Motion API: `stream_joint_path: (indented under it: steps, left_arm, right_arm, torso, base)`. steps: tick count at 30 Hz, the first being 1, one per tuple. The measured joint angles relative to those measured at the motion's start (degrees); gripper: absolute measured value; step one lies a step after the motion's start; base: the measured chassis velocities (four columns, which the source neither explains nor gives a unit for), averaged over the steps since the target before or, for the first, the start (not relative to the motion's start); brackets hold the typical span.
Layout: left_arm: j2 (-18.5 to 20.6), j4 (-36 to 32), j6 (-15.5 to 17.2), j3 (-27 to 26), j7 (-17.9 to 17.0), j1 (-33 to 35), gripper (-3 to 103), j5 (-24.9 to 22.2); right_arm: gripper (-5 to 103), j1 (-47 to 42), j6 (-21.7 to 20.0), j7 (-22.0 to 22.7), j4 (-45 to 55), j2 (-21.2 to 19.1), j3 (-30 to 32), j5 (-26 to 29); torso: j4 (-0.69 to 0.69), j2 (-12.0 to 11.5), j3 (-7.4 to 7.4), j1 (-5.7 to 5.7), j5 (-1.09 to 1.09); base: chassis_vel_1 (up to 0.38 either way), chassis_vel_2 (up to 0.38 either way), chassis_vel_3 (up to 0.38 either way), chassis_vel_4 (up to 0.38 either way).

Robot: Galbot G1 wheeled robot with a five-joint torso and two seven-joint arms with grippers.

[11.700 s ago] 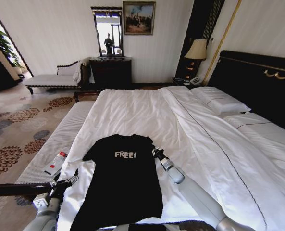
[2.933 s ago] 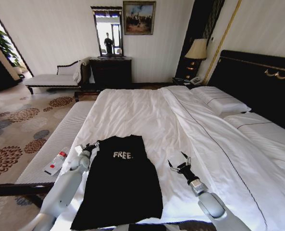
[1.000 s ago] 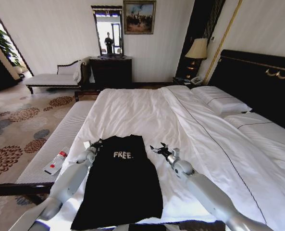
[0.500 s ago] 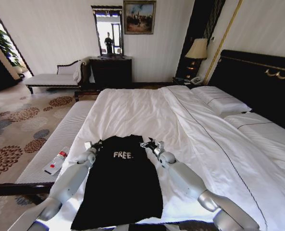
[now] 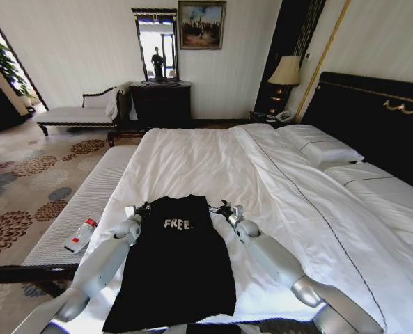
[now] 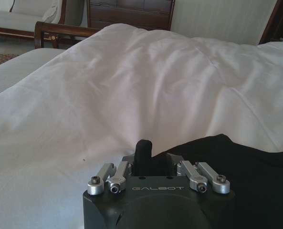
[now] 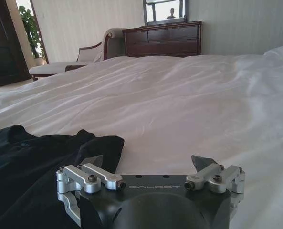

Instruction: Fold the clothes on the bed.

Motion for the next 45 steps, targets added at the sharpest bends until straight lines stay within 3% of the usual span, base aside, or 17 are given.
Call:
stream_joint_path:
  steps: [3, 5, 9, 14, 26, 36, 41, 44, 45]
  left_arm:
    - [-0.27, 0.80, 0.01, 0.02, 0.13, -0.52, 34, 0.02]
    - [-0.30, 0.98, 0.01, 0.03, 0.15, -0.65, 34, 0.00]
    - [-0.28, 1.28, 0.01, 0.08, 0.38, -0.86, 14, -0.04]
    - [-0.02, 1.04, -0.09, 0.43, 0.76, -0.78, 2, 0.11]
    - [-0.58, 2.34, -0.45, 3.97, 1.94, -3.76, 2, 0.13]
    - [-0.69, 2.75, -0.57, 4.06, 2.26, -4.01, 2, 0.07]
    - [-0.76, 3.19, -0.60, 4.05, 2.68, -4.13, 2, 0.06]
    - [-0.85, 3.38, -0.63, 4.07, 2.99, -4.19, 2, 0.06]
    - [-0.85, 3.38, -0.63, 4.07, 2.99, -4.19, 2, 0.06]
  right_arm:
    - [100, 0.07, -0.10, 0.08, -0.17, 0.04, 0.04, 0.68]
    - [100, 0.16, -0.17, 0.12, -0.35, 0.25, 0.04, 1.11]
    - [100, 1.31, -0.61, 0.19, -1.90, 2.38, -0.50, 2.67]
    - [100, 2.77, -0.87, 0.06, -4.41, 4.78, -1.17, 3.40]
    - [100, 5.21, -2.16, -1.65, -9.70, 7.56, 0.47, 6.24]
    - [103, 7.33, -1.69, -4.64, -13.45, 9.37, -1.40, 4.09]
    - [95, 9.22, -1.51, -5.65, -18.79, 10.91, -1.44, 2.94]
    - [79, 10.45, -0.98, -6.69, -22.22, 11.37, -1.62, 1.82]
    - [79, 10.45, -0.98, -6.69, -22.22, 11.37, -1.62, 1.82]
  torso:
    - [0.00, 0.00, 0.00, 0.00, 0.00]
    - [-0.01, 0.00, 0.00, 0.00, 0.00]
    - [0.01, 0.00, 0.00, 0.00, 0.00]
    - [0.01, 0.00, 0.00, 0.00, -0.01]
    - [0.00, 0.00, 0.00, 0.01, 0.01]
    - [0.00, 0.00, 0.00, 0.00, 0.00]
    - [0.02, 0.00, 0.00, 0.00, 0.01]
    - [0.01, 0.00, 0.00, 0.00, 0.00]
    - [0.01, 0.00, 0.00, 0.00, 0.00]
  base:
    - [0.000, 0.000, 0.000, 0.000]
    - [0.000, 0.000, 0.000, 0.000]
    - [0.000, 0.000, 0.000, 0.000]
    - [0.000, 0.000, 0.000, 0.000]
    - [0.000, 0.000, 0.000, 0.000]
    - [0.000, 0.000, 0.000, 0.000]
    - [0.000, 0.000, 0.000, 0.000]
    - [0.000, 0.000, 0.000, 0.000]
    - [0.000, 0.000, 0.000, 0.000]
